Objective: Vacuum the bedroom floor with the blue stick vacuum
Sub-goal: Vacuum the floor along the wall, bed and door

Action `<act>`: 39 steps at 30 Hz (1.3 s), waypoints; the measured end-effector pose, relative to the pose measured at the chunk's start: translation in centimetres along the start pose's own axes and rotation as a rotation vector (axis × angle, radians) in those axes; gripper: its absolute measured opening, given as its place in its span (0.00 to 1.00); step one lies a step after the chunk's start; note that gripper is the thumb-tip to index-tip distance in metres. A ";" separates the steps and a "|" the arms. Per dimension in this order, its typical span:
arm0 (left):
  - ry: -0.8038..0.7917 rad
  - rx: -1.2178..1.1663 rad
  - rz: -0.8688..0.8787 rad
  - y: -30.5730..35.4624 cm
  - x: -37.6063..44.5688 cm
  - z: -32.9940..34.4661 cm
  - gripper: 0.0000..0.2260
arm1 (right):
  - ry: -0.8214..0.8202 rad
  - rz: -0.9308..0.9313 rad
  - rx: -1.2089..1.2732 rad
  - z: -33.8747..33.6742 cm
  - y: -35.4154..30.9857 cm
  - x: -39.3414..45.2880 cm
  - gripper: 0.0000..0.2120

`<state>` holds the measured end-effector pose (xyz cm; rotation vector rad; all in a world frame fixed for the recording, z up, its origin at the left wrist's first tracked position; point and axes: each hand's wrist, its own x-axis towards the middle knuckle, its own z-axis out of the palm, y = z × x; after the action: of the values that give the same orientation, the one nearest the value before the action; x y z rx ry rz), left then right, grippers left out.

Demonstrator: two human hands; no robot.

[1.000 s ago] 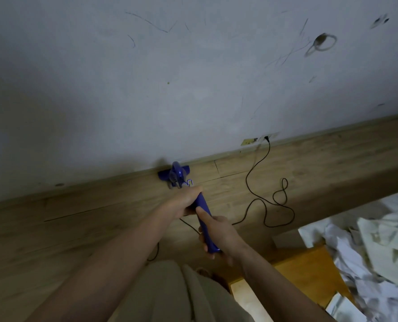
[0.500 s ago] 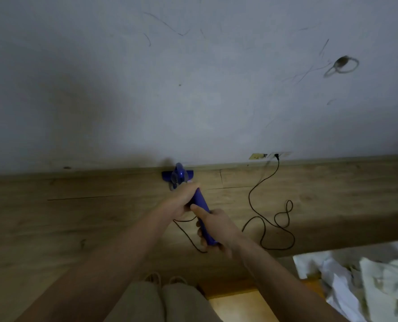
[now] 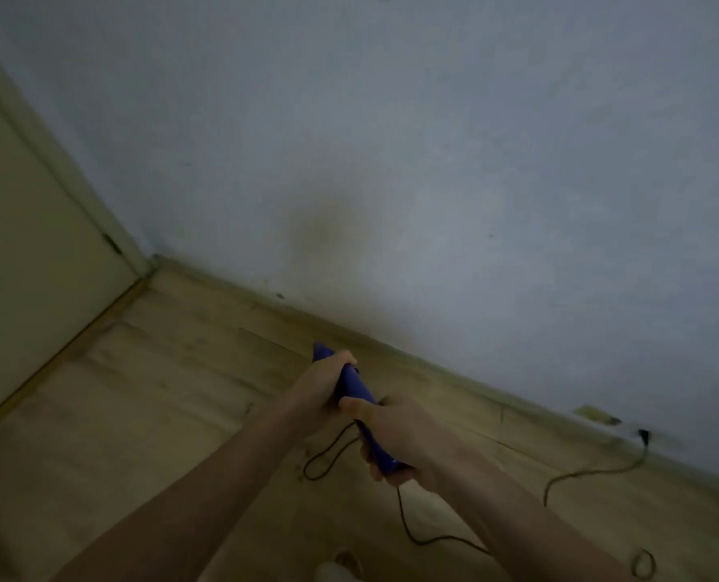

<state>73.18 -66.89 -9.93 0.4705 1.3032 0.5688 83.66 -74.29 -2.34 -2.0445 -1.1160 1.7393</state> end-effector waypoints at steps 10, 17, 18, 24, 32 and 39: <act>0.305 -0.353 0.166 -1.7 -9.0 -16.4 0.08 | -0.357 -0.250 -0.362 12.8 -6.8 -2.7 0.16; 0.509 -0.724 0.264 -7.4 -16.5 -27.1 0.06 | -0.529 -0.263 -0.657 24.5 -9.2 -7.1 0.17; 0.555 -0.770 0.273 -8.8 -18.5 -29.3 0.07 | -0.554 -0.265 -0.722 27.4 -9.2 -8.3 0.18; 0.652 -0.863 0.313 -14.5 -27.1 -36.7 0.12 | -0.695 -0.340 -0.832 38.0 -9.0 -13.0 0.15; 0.897 -1.193 0.422 -25.1 -38.6 -45.5 0.09 | -0.922 -0.466 -1.125 53.6 -5.7 -20.6 0.15; 1.192 -1.412 0.473 -31.9 -46.9 -53.0 0.09 | -1.149 -0.574 -1.330 67.1 -3.1 -25.6 0.19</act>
<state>17.61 -120.89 -5.15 -0.9246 1.4457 2.1381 20.66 -108.84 0.61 -0.4141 -3.3752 1.9200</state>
